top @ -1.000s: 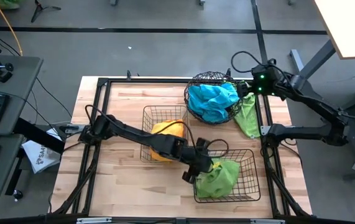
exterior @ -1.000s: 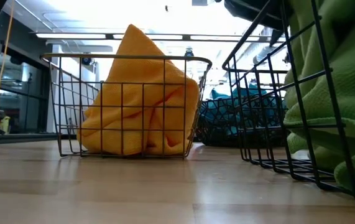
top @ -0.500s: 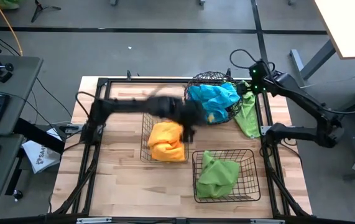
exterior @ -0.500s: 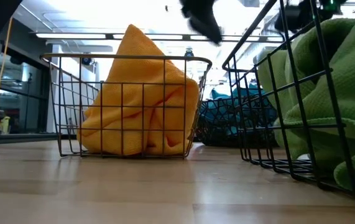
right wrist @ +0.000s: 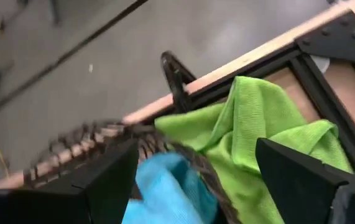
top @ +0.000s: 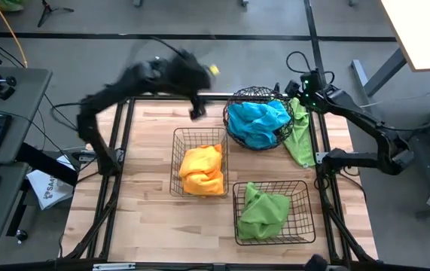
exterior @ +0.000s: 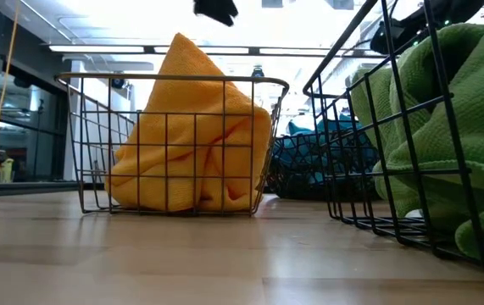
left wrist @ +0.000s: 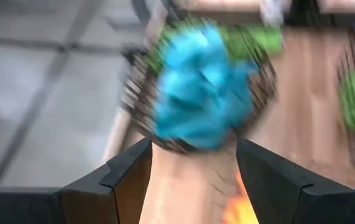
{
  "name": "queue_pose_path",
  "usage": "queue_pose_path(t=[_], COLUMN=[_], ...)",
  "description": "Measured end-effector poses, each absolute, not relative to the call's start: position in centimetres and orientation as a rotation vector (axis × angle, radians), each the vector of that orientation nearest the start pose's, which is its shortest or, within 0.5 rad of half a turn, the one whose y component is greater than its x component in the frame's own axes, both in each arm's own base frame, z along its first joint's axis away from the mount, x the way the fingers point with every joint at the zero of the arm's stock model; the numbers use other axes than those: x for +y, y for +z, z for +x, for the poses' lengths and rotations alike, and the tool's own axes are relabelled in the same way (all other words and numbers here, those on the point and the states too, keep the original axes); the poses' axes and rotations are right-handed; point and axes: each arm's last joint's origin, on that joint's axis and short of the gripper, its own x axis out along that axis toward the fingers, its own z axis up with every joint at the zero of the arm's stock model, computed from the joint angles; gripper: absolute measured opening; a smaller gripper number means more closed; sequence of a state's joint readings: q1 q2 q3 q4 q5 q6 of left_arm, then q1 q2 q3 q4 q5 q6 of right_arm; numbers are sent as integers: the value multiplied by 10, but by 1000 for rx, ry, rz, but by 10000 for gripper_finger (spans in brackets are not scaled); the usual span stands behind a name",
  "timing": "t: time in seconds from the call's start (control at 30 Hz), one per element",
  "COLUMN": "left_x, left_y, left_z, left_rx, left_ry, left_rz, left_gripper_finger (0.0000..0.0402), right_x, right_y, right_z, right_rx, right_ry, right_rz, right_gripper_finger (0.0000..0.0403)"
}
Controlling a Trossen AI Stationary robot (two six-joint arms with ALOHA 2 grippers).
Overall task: Sort microfiber towel by color & place in baskets
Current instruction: Put the green microfiber towel into the bottom right black metal basket
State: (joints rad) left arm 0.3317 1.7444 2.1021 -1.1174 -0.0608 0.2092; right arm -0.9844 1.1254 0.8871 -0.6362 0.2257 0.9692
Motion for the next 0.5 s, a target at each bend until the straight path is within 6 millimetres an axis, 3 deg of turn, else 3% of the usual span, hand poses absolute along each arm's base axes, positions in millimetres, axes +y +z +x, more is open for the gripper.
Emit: queue_pose_path(t=[0.13,0.23,0.37,0.5], left_x=[134,144,149,156], left_y=[484,507,524,529], left_z=[274,239,203,182], left_rx=[599,505,438,440], left_ry=[425,511,539,552], left_rz=[135,169,218,264], left_gripper_finger=[223,223,223,223], right_x=[-200,-207,-211,-201], right_y=[260,248,228,215], right_z=[121,124,129,132], right_rx=[69,1,9,7], right_ry=[-1627,-1737,-1834,-1971], right_rz=[1245,1298,1434,1557], right_gripper_finger=[304,301,300,300])
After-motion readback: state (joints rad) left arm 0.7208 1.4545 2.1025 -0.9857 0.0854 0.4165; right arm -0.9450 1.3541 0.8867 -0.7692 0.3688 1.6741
